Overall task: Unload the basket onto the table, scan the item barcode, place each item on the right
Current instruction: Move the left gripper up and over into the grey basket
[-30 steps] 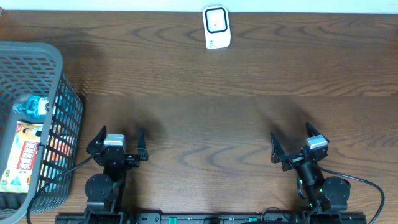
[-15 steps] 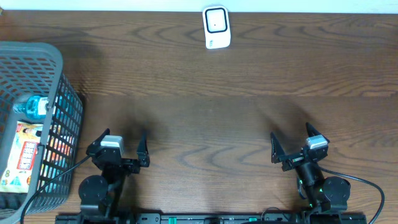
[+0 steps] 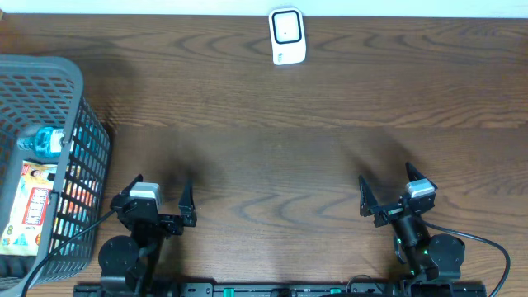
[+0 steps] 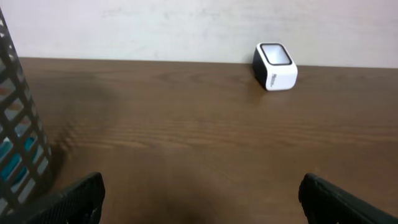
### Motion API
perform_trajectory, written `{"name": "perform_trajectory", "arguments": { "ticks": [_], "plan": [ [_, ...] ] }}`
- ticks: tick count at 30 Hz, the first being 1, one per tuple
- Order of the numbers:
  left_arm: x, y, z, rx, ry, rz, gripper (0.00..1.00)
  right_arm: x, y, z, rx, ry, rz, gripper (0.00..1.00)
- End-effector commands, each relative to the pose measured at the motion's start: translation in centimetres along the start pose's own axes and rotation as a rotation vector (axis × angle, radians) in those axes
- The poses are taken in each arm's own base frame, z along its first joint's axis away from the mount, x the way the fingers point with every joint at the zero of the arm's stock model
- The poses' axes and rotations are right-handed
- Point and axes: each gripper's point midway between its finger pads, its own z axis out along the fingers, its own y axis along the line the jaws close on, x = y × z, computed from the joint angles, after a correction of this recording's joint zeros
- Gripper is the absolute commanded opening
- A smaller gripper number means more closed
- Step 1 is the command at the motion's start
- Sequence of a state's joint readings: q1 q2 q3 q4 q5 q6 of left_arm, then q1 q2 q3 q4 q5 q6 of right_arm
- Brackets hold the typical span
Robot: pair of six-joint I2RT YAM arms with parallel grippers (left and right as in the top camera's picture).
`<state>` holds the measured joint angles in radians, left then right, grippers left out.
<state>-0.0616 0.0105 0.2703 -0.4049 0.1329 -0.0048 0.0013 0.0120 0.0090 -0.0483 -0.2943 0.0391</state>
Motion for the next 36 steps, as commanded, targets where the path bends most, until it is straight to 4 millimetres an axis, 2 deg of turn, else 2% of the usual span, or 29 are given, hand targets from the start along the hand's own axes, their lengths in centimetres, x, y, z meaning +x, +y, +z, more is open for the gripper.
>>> {"name": "perform_trajectory", "arguments": {
  "ticks": [1, 10, 19, 23, 30, 36],
  "plan": [
    [-1.4, -0.1, -0.7, 0.001, -0.008, -0.016, 1.0, 0.1, 0.1, 0.0, -0.002, 0.001, 0.008, 0.99],
    [-2.2, 0.6, -0.3, -0.05, 0.077, -0.021, 1.0, 0.1, 0.1, 0.0, -0.002, 0.001, 0.008, 0.99],
    [-1.1, 0.7, 0.6, -0.056, 0.151, -0.026, 1.0, 0.1, 0.1, 0.0, -0.002, 0.001, 0.008, 0.99],
    [-1.5, 1.8, 0.5, -0.118, 0.141, -0.022, 1.0, 0.1, 0.1, 0.0, -0.002, 0.001, 0.008, 0.99],
    [-3.7, 1.9, -0.3, -0.133, 0.095, -0.023, 1.0, 0.1, 0.1, 0.0, -0.002, 0.001, 0.008, 0.99],
    [-6.7, 0.4, -1.5, -0.058, 0.04, -0.023, 1.0, 0.1, 0.1, 0.0, -0.002, 0.001, 0.008, 0.99]
  ]
}}
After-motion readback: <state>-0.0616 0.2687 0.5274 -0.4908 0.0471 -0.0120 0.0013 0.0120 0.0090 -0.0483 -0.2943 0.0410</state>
